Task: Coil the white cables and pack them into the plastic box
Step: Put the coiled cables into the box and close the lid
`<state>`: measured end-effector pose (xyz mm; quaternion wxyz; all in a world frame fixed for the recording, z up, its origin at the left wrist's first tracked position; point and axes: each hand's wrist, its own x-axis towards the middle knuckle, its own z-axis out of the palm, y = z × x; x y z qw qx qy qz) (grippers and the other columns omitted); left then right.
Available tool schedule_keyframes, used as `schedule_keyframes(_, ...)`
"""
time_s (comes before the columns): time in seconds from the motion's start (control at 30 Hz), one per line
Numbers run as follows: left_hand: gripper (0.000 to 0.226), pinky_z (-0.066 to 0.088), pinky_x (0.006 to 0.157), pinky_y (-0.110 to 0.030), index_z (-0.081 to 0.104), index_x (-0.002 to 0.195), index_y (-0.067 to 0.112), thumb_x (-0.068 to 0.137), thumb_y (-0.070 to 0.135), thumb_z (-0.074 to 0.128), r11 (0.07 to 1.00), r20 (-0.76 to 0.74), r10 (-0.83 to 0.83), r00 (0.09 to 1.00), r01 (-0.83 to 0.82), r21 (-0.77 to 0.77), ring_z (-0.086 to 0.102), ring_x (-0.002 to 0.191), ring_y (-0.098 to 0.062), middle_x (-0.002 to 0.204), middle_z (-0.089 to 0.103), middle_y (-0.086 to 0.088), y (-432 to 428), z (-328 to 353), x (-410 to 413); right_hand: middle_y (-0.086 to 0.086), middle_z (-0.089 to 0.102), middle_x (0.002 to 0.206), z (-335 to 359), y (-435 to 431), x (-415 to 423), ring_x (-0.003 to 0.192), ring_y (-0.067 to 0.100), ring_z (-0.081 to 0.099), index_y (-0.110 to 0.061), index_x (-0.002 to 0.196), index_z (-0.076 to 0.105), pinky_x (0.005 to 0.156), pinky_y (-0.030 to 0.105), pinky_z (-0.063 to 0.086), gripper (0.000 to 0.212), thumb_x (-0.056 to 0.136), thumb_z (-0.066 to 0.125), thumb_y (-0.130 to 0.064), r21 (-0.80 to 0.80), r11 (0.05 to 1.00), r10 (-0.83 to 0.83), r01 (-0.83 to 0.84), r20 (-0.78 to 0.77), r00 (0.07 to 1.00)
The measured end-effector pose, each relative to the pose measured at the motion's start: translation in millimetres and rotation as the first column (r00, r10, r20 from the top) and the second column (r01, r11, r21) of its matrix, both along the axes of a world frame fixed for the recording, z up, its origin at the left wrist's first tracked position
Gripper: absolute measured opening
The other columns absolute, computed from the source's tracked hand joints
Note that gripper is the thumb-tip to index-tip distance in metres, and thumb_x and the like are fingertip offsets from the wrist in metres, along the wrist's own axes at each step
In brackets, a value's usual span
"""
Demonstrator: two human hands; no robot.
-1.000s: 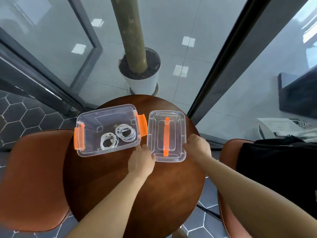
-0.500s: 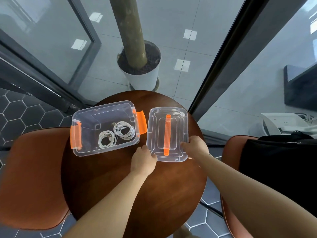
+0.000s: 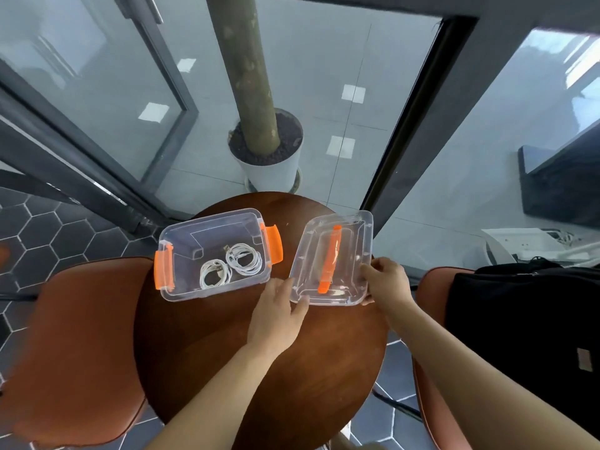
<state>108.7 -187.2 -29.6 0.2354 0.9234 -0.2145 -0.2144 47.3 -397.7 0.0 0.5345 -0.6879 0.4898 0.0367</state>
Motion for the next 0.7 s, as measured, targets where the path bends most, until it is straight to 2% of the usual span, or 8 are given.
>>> schedule_keyframes(0.1,0.066,0.046,0.106,-0.033,0.039,0.144,0.035,0.088,0.070,0.049,0.978,0.139,-0.208,0.968,0.205,0.034,0.045,0.137,-0.018,0.150,0.041,0.003,6.4,20.4,-10.2,0.008,0.065,0.055,25.9,3.6,0.3,0.043,0.026,0.065,0.005,0.088,0.063,0.058,0.047,0.063,0.017,0.085,0.061,-0.012,0.062,0.998,-0.024,0.020,0.058,0.998)
schedule_keyframes(0.17,0.073,0.042,0.109,-0.036,0.036,0.148,0.035,0.086,0.067,0.056,0.963,0.267,-0.267,0.926,0.265,0.044,0.041,0.142,-0.021,0.155,0.040,-0.001,4.9,31.5,-13.3,0.013,0.065,0.058,42.1,7.5,2.1,0.044,0.025,0.064,0.007,0.090,0.062,0.054,0.040,0.062,0.019,0.082,0.064,-0.009,0.102,0.994,-0.035,0.025,0.098,0.995)
schedule_keyframes(0.27,0.063,0.058,0.085,-0.032,0.042,0.144,0.029,0.089,0.041,0.070,0.967,0.366,-0.195,0.910,0.241,-0.084,0.068,0.107,-0.016,0.128,0.065,0.002,2.8,42.0,-11.0,0.015,0.066,0.063,57.4,14.8,6.4,0.045,0.023,0.064,0.004,0.087,0.061,0.054,0.036,0.059,0.015,0.080,0.065,-0.008,0.122,0.992,-0.039,0.021,0.154,0.987)
schedule_keyframes(0.33,0.059,0.063,0.070,-0.033,0.047,0.139,0.026,0.087,0.023,0.074,0.959,0.417,-0.183,0.890,0.254,-0.122,0.073,0.084,-0.016,0.109,0.072,0.001,5.3,46.1,-9.2,0.013,0.066,0.062,64.2,19.9,10.2,0.045,0.022,0.065,0.001,0.085,0.060,0.054,0.036,0.060,0.015,0.083,0.068,-0.012,0.136,0.991,-0.028,0.003,0.182,0.983)
schedule_keyframes(0.47,0.058,0.060,0.062,-0.034,0.053,0.139,0.024,0.087,0.011,0.073,0.960,0.454,-0.148,0.878,0.238,-0.148,0.072,0.071,-0.018,0.090,0.075,0.001,13.2,53.1,-7.3,0.005,0.065,0.063,75.3,30.7,19.8,0.051,0.016,0.064,-0.007,0.084,0.060,0.057,0.034,0.060,0.035,0.090,0.071,-0.039,0.182,0.982,0.005,-0.049,0.235,0.972)
schedule_keyframes(0.53,0.050,0.061,0.071,-0.034,0.057,0.137,0.024,0.090,0.011,0.069,0.960,0.382,-0.052,0.923,0.151,-0.235,0.073,0.080,-0.018,0.092,0.076,0.002,16.8,54.9,-4.1,0.007,0.068,0.072,78.5,34.3,24.1,0.056,0.018,0.063,-0.007,0.090,0.065,0.059,0.036,0.060,0.039,0.093,0.065,-0.046,0.215,0.975,0.003,-0.063,0.270,0.963)
schedule_keyframes(0.6,0.037,0.055,0.085,-0.028,0.063,0.129,0.019,0.094,0.011,0.065,0.941,0.211,0.110,0.971,-0.033,-0.338,0.071,0.096,-0.020,0.103,0.076,-0.001,21.6,59.1,-1.0,0.013,0.069,0.081,81.0,36.0,27.4,0.058,0.019,0.062,-0.005,0.097,0.067,0.059,0.037,0.061,0.038,0.095,0.063,-0.043,0.231,0.971,-0.011,-0.059,0.291,0.957)
schedule_keyframes(0.7,0.022,0.050,0.086,-0.021,0.069,0.118,0.014,0.098,0.011,0.059,0.814,-0.265,0.318,0.910,-0.406,-0.416,0.067,0.106,-0.018,0.108,0.074,0.002,34.1,74.3,6.1,0.012,0.067,0.082,78.8,34.9,29.3,0.057,0.019,0.059,-0.006,0.096,0.066,0.065,0.042,0.063,0.020,0.095,0.066,-0.026,0.172,0.984,-0.011,-0.038,0.274,0.962)
